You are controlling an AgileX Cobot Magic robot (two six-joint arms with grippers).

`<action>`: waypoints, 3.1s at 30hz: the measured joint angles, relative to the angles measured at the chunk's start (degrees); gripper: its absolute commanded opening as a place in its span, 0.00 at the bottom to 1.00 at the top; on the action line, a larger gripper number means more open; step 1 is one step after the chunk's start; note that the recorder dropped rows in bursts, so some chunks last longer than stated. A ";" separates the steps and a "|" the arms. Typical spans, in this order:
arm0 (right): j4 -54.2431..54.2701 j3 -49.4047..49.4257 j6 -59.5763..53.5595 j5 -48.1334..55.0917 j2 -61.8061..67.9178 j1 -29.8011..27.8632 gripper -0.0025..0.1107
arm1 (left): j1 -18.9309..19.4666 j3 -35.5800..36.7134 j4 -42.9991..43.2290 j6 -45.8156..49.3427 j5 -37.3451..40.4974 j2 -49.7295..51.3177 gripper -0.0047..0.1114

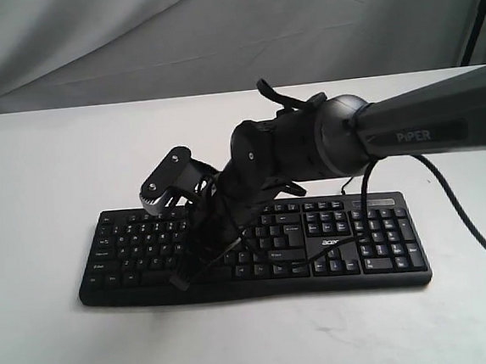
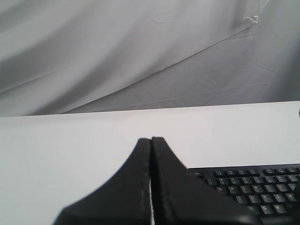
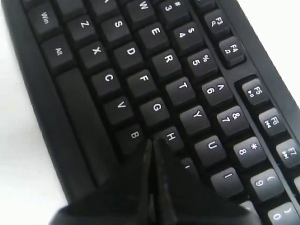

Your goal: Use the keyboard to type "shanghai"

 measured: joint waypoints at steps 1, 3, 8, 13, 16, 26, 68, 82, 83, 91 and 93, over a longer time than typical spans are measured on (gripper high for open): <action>0.26 0.12 0.00 -0.10 0.00 0.00 0.02 | 0.00 0.00 0.00 0.00 0.00 0.00 0.04; 0.54 0.12 -0.11 -0.10 0.00 0.00 0.02 | 0.00 0.00 0.00 0.00 0.00 0.00 0.04; 0.77 0.12 -0.43 -0.22 -0.02 0.00 0.02 | 0.00 0.00 0.00 0.00 0.00 0.00 0.04; 0.77 0.12 -0.74 -0.22 -0.02 0.00 0.02 | 0.00 0.00 0.00 0.00 0.00 0.00 0.04; 0.91 0.12 -0.91 -0.32 0.09 0.00 0.02 | 0.00 0.00 0.00 0.00 0.00 0.00 0.04; 1.90 0.12 -1.81 -0.63 0.41 0.00 0.02 | 0.00 0.00 0.00 0.00 0.00 0.00 0.04; 0.62 -9.69 -2.17 3.07 5.89 0.25 0.02 | 0.00 0.00 0.00 0.00 0.00 0.00 0.04; -3.58 -5.85 1.79 4.22 2.31 -0.28 0.02 | 0.00 0.00 0.00 0.00 0.00 0.00 0.04; -3.46 -5.62 1.91 4.18 2.31 -0.36 0.02 | 0.00 0.00 0.00 0.00 0.00 0.00 0.04; -1.96 -5.50 0.18 2.25 2.31 -0.36 0.02 | 0.00 0.00 0.00 0.00 0.00 0.00 0.04; -1.87 -5.50 -0.03 2.27 2.31 -0.36 0.02 | 0.00 0.00 0.00 0.00 0.00 0.00 0.04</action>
